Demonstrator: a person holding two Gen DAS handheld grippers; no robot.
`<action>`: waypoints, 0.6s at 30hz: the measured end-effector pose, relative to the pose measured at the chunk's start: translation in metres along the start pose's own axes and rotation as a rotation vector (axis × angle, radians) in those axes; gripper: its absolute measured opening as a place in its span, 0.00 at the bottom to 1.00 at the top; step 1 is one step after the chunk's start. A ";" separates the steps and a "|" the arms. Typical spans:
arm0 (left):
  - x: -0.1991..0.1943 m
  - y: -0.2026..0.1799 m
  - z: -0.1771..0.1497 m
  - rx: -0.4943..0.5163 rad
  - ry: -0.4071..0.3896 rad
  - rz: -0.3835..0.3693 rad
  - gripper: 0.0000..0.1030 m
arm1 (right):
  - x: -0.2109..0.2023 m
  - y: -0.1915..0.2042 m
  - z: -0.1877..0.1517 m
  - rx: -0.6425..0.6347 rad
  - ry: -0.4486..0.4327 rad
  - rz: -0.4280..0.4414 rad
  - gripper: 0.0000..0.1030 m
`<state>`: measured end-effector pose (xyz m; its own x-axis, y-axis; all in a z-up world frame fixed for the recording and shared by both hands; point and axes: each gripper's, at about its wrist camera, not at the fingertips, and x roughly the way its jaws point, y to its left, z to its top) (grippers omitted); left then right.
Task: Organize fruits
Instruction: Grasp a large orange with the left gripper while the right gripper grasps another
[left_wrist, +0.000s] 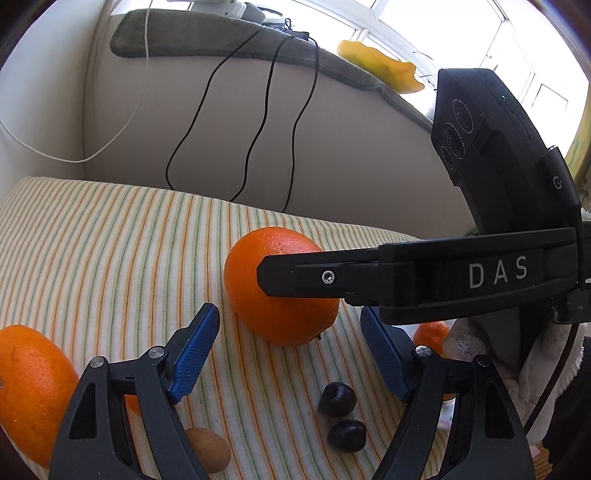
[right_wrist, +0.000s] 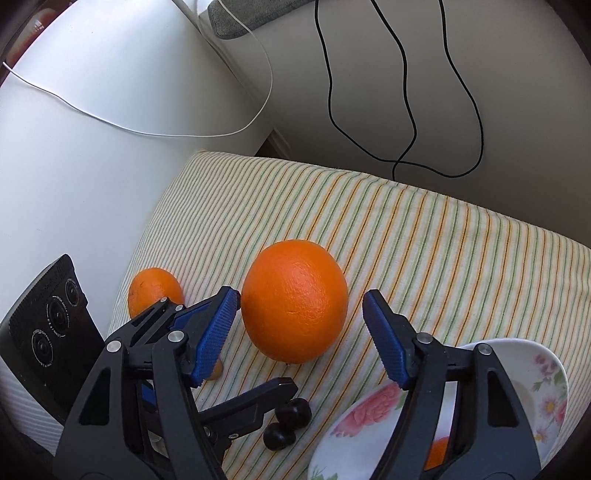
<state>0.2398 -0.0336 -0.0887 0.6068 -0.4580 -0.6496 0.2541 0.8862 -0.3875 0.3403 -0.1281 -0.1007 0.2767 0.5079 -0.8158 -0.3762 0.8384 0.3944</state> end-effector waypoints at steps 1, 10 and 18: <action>0.002 0.000 0.002 0.000 0.003 -0.001 0.75 | 0.002 0.000 0.000 0.002 0.004 0.007 0.70; 0.001 0.002 0.002 -0.007 -0.013 -0.014 0.62 | 0.013 0.006 0.001 0.000 0.019 0.019 0.66; -0.005 -0.005 -0.001 0.024 -0.031 0.000 0.60 | 0.006 0.006 -0.008 0.010 0.014 0.022 0.65</action>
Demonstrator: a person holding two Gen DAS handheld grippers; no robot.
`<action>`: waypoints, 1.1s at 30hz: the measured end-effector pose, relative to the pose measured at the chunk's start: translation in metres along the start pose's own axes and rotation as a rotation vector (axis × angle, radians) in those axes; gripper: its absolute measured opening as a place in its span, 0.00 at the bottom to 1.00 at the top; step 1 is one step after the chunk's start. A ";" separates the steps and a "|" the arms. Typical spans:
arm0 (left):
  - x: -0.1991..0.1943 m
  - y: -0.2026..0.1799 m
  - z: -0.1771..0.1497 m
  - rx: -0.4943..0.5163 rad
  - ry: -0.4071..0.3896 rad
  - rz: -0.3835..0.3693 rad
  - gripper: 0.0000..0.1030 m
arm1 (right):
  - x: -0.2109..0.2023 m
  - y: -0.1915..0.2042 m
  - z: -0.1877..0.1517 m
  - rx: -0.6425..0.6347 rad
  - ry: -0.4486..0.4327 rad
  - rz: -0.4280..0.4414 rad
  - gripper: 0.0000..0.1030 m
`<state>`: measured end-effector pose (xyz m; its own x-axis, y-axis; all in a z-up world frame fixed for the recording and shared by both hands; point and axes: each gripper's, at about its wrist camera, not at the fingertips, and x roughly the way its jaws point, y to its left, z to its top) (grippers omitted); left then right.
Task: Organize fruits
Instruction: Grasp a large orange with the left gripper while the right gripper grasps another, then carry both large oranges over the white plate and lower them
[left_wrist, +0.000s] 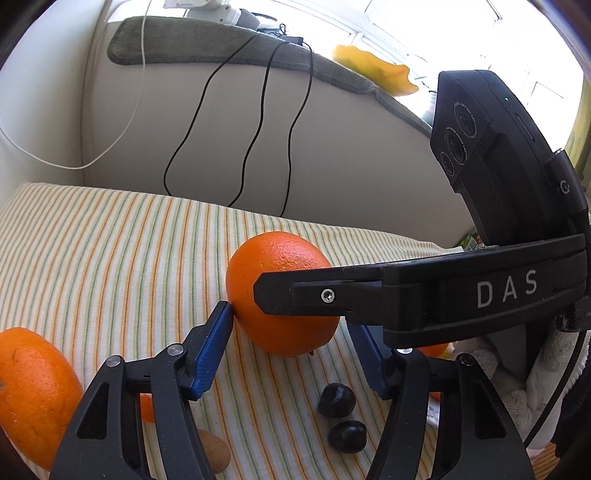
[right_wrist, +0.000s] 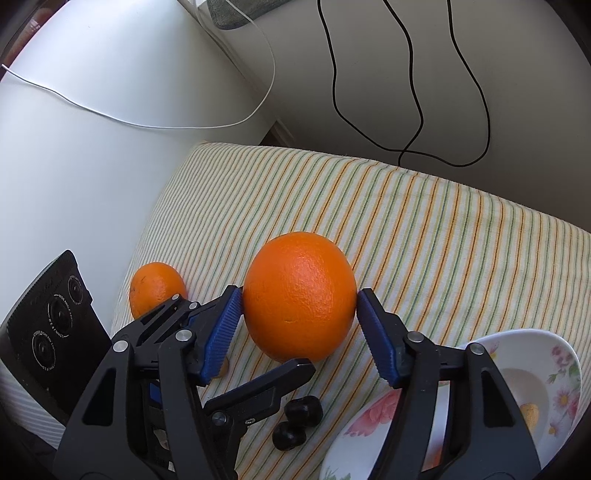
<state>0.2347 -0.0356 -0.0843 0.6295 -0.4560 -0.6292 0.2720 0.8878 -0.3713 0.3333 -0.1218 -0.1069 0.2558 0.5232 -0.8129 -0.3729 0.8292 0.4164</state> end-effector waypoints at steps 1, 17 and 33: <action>-0.001 -0.002 0.000 0.005 -0.006 0.003 0.60 | 0.000 0.000 -0.001 -0.001 -0.003 0.001 0.65; -0.037 -0.045 -0.003 0.069 -0.052 -0.027 0.60 | -0.054 0.005 -0.020 -0.023 -0.070 0.009 0.65; -0.027 -0.095 -0.014 0.138 -0.004 -0.080 0.60 | -0.103 -0.026 -0.064 0.003 -0.098 -0.029 0.65</action>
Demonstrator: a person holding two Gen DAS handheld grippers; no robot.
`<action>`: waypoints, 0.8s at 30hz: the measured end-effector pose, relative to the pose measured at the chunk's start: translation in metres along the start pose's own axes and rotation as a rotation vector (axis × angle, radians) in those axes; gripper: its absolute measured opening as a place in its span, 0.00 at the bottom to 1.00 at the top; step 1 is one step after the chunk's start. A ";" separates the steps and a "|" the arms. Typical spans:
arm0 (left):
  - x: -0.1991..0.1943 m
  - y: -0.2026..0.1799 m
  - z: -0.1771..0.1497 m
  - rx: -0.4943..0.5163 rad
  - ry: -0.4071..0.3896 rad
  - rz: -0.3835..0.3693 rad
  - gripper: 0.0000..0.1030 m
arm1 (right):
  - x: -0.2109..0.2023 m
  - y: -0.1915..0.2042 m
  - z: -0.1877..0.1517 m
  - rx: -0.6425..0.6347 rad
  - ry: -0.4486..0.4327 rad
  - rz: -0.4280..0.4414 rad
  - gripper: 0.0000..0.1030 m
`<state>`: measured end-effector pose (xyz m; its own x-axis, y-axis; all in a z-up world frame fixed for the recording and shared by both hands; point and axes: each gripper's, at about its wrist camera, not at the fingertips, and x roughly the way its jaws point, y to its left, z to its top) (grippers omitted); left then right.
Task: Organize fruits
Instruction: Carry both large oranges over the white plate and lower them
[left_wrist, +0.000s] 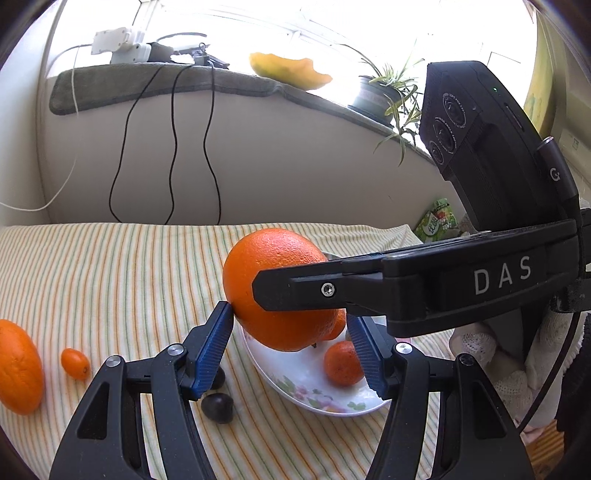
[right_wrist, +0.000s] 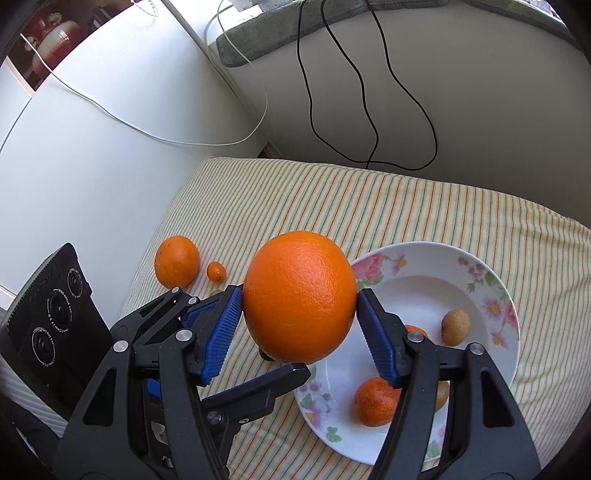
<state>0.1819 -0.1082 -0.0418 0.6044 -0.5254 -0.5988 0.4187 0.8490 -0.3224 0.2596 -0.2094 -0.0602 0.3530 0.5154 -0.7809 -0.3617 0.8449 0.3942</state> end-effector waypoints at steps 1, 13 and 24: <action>0.002 -0.002 -0.001 0.001 0.004 0.000 0.60 | 0.000 -0.002 -0.001 0.004 0.001 0.000 0.65; 0.011 -0.014 -0.009 0.017 0.051 -0.006 0.60 | 0.001 -0.014 -0.014 0.028 0.023 -0.001 0.65; 0.014 -0.020 -0.005 0.052 0.051 -0.002 0.58 | 0.011 -0.016 -0.016 0.031 0.052 -0.042 0.65</action>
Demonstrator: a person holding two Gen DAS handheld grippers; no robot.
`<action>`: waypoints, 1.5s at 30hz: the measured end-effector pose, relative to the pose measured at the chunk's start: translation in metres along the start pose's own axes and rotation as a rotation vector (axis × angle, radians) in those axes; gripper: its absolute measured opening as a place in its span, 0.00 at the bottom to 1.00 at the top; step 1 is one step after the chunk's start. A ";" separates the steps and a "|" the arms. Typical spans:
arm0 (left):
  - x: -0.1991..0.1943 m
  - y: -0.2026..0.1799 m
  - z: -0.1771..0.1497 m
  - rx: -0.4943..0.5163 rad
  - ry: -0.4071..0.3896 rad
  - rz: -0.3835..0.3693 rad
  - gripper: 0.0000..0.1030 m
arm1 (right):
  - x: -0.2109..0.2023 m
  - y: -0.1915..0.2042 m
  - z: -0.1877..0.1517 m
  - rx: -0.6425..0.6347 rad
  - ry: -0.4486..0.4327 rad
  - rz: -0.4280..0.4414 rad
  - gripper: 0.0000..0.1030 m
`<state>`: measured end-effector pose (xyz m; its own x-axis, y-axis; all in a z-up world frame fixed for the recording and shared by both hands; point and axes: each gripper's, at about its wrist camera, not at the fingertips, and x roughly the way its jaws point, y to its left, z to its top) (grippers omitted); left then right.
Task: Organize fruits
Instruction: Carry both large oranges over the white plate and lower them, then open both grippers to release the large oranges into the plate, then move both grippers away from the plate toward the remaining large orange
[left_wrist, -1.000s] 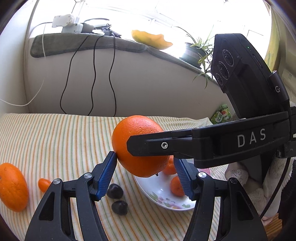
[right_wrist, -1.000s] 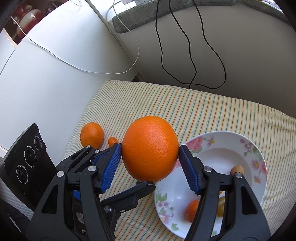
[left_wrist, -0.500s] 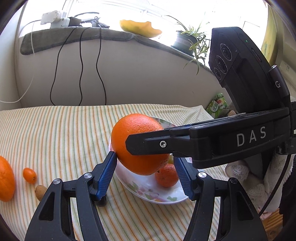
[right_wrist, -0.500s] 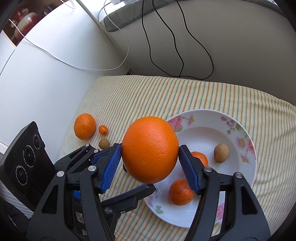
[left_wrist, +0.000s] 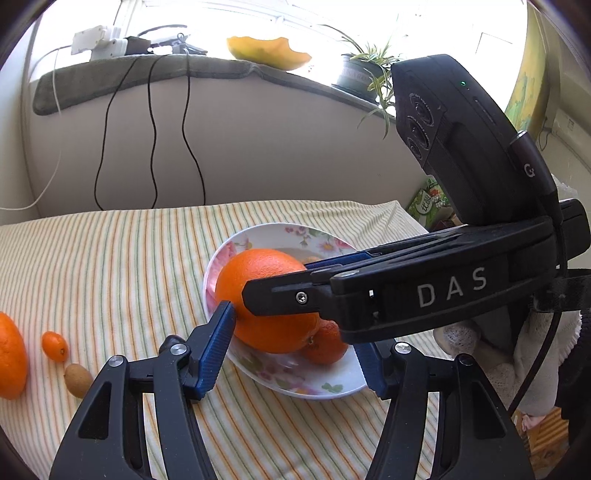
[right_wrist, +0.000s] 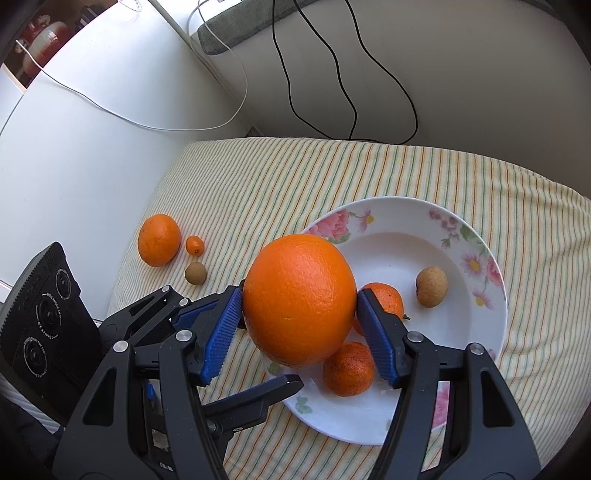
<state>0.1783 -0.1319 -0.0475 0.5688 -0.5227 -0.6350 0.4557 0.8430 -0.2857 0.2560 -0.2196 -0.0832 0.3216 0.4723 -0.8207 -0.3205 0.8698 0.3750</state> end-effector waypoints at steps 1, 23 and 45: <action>0.001 0.000 0.000 -0.001 0.004 -0.003 0.58 | 0.000 -0.001 0.000 0.000 -0.007 0.014 0.65; -0.032 0.025 -0.016 -0.073 -0.041 0.026 0.58 | -0.023 0.018 0.000 -0.065 -0.112 -0.037 0.70; -0.121 0.114 -0.075 -0.250 -0.148 0.280 0.60 | -0.007 0.080 0.004 -0.222 -0.145 -0.013 0.76</action>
<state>0.1103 0.0371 -0.0566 0.7481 -0.2655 -0.6082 0.0990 0.9509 -0.2933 0.2317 -0.1528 -0.0463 0.4462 0.4911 -0.7481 -0.4981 0.8308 0.2483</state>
